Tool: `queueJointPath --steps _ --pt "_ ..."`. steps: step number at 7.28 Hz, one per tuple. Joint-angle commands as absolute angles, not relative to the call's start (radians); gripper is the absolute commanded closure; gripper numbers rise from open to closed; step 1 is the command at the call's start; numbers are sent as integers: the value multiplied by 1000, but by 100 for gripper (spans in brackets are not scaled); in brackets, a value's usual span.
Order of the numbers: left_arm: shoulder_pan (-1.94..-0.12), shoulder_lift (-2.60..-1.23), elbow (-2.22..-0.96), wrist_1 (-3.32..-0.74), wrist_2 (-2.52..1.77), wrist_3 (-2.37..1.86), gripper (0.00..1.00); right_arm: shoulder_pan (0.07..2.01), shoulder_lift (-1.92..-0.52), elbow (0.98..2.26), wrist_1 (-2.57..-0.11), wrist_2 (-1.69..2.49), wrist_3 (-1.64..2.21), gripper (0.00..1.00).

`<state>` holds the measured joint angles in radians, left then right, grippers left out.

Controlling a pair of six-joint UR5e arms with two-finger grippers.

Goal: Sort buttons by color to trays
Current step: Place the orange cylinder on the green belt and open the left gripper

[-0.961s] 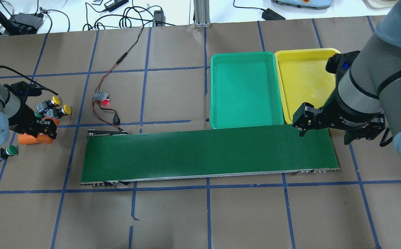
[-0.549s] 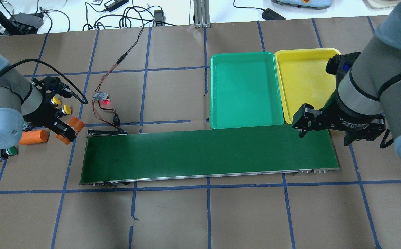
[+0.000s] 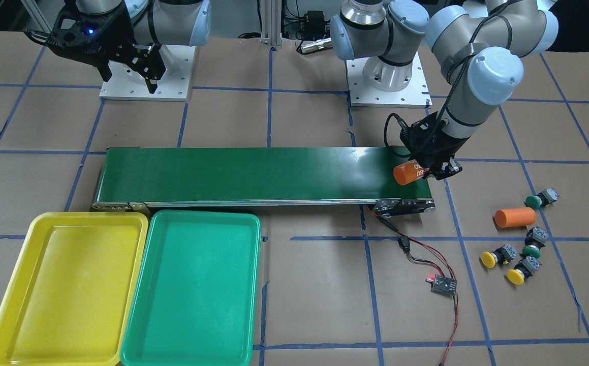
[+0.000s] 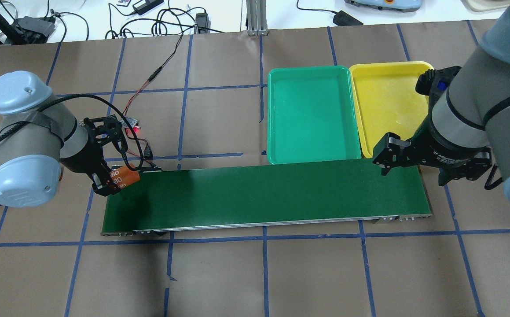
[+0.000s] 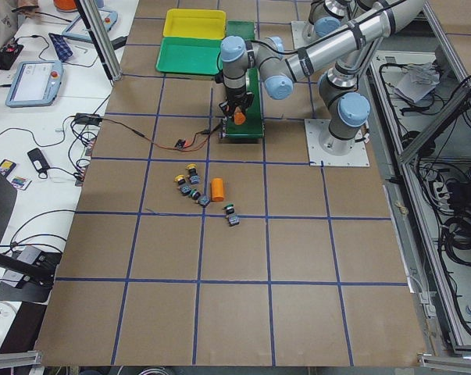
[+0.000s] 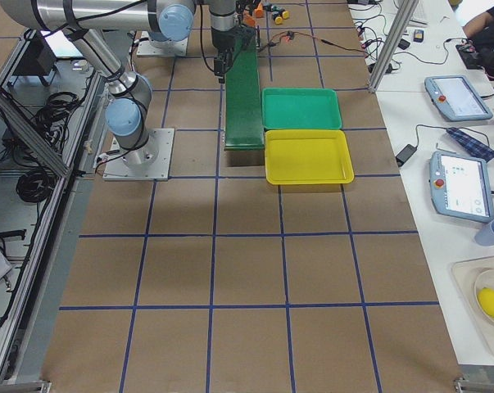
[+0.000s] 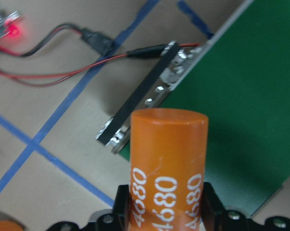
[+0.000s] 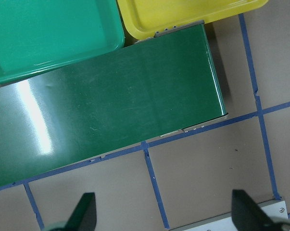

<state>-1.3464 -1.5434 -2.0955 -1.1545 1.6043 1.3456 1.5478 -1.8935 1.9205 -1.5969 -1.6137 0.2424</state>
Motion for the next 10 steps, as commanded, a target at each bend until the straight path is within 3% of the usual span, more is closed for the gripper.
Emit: queueJointPath --steps 1,3,4,5,8,10 --pt "-1394 -1545 -2105 -1151 1606 1445 100 1548 -1894 1921 -1597 -1614 242 0" --pt "-1417 -1514 -2192 -1055 1617 1471 100 1548 -1896 1921 -1597 -1614 242 0" --pt "-1419 -1514 -2201 -1043 1615 1462 76 1548 -1896 1921 -1598 -1614 244 0" --pt "-1419 -1526 -2201 -1031 1606 1454 1 1548 -1896 1921 -1598 -1614 244 0" --pt "-1341 -1505 -2119 -1087 1533 1359 0 1548 -1901 1914 -1606 -1626 241 0" --pt "-1087 -1553 -2015 -1222 1517 1362 0 1548 -1905 1916 -1615 -1624 241 0"
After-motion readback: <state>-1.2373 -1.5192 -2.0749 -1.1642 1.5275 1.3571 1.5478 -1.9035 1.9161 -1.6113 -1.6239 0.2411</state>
